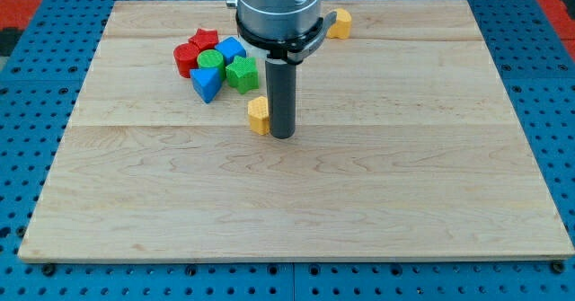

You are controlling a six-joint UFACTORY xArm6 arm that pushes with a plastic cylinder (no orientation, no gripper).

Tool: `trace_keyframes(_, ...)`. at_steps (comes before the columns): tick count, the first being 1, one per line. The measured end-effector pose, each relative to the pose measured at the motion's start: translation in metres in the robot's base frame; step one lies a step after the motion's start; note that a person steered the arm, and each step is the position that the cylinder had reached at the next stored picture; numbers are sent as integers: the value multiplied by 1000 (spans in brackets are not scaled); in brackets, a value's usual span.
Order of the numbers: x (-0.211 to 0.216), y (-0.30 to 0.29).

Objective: Move the yellow hexagon to the left of the blue triangle

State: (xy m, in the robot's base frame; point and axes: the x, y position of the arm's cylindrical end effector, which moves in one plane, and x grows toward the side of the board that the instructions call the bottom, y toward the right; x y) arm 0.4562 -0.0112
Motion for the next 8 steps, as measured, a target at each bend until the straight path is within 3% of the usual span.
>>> trace_keyframes(1, 0, 6)
trace_keyframes(2, -21, 50)
trace_keyframes(4, -16, -90)
trace_keyframes(5, 11, -89)
trace_keyframes(7, -29, -114)
trace_keyframes(8, 21, -104)
